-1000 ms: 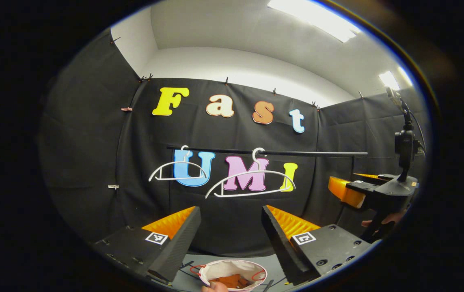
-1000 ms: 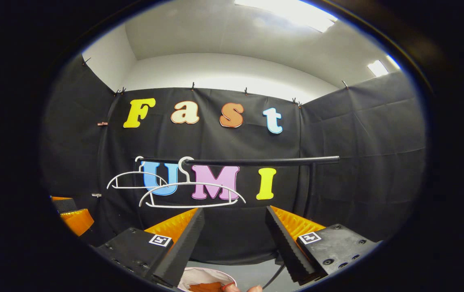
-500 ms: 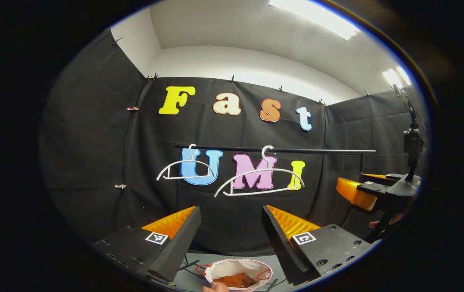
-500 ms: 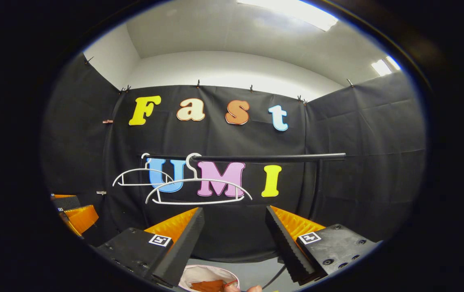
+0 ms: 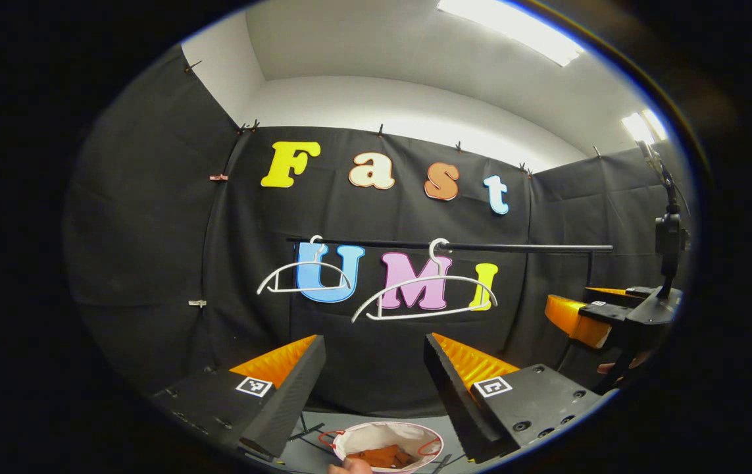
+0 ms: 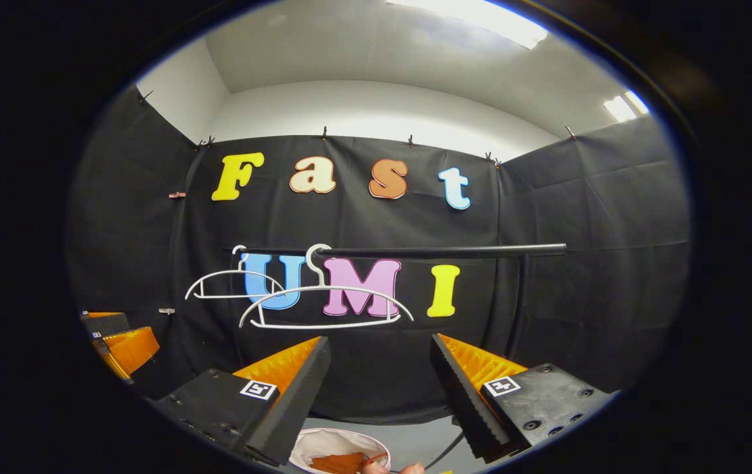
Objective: Grasp the clothes on the hanger with both hands and then place them into the laundry hamper below.
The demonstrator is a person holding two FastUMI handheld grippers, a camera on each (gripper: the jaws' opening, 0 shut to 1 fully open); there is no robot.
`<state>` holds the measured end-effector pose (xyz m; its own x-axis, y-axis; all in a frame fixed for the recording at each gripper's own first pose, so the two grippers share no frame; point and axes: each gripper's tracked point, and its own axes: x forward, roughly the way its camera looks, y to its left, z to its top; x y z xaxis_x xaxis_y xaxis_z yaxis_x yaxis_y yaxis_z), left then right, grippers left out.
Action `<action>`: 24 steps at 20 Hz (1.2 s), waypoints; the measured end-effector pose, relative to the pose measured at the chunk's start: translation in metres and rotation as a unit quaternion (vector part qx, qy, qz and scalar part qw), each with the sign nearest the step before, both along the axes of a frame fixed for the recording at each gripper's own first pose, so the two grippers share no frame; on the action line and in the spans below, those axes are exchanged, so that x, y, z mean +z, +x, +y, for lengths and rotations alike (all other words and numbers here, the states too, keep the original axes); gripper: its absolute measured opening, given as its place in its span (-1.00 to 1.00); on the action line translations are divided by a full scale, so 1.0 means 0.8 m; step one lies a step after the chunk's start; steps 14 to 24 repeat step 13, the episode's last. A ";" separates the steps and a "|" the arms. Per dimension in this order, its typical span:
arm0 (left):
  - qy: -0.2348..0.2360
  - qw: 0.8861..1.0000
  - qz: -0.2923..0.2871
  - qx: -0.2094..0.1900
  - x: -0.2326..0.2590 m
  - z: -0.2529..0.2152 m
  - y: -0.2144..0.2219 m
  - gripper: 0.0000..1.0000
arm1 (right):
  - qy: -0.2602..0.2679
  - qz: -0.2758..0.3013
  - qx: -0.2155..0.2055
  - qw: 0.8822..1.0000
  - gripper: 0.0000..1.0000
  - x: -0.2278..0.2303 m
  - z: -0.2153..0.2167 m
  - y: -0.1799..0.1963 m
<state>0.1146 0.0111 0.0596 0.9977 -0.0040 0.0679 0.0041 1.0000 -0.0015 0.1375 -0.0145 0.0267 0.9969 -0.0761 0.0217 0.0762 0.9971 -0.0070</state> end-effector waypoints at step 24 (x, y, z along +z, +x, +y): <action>-0.002 1.000 0.000 -0.008 0.000 -0.003 0.002 0.91 | 0.008 -0.004 -0.006 1.000 0.96 0.001 -0.002 0.003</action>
